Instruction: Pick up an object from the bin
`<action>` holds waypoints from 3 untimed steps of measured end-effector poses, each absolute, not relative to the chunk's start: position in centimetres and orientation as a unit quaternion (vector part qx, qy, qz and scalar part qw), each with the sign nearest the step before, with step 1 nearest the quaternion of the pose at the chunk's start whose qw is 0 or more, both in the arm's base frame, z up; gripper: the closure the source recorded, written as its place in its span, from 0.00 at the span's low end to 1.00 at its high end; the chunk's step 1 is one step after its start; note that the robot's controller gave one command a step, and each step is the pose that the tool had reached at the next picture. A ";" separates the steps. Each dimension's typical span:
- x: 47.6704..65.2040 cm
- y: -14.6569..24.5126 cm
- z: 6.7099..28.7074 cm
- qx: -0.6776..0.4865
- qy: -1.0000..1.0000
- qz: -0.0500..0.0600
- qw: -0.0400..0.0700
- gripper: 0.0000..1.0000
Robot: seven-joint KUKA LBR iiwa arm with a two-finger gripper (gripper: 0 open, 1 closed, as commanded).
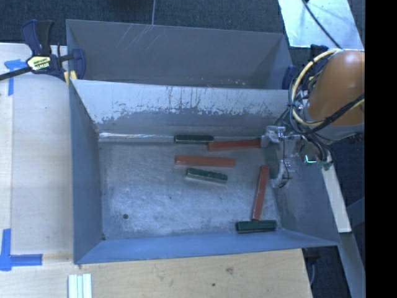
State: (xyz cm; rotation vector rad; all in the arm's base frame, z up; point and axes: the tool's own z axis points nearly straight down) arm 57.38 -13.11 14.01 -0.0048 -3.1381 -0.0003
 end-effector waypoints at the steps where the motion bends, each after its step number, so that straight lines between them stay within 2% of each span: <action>1: 58.8 -14.0 6.9 0.264 -0.965 -0.002 0.000 0.00; 2: 58.9 -14.1 7.1 0.264 -0.964 0.000 -0.001 1.00; 3: 57.7 -14.0 7.1 0.231 -0.973 -0.001 0.001 1.00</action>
Offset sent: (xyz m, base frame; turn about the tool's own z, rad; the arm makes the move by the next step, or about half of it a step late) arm 0.0138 -0.0105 -0.0701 -0.5386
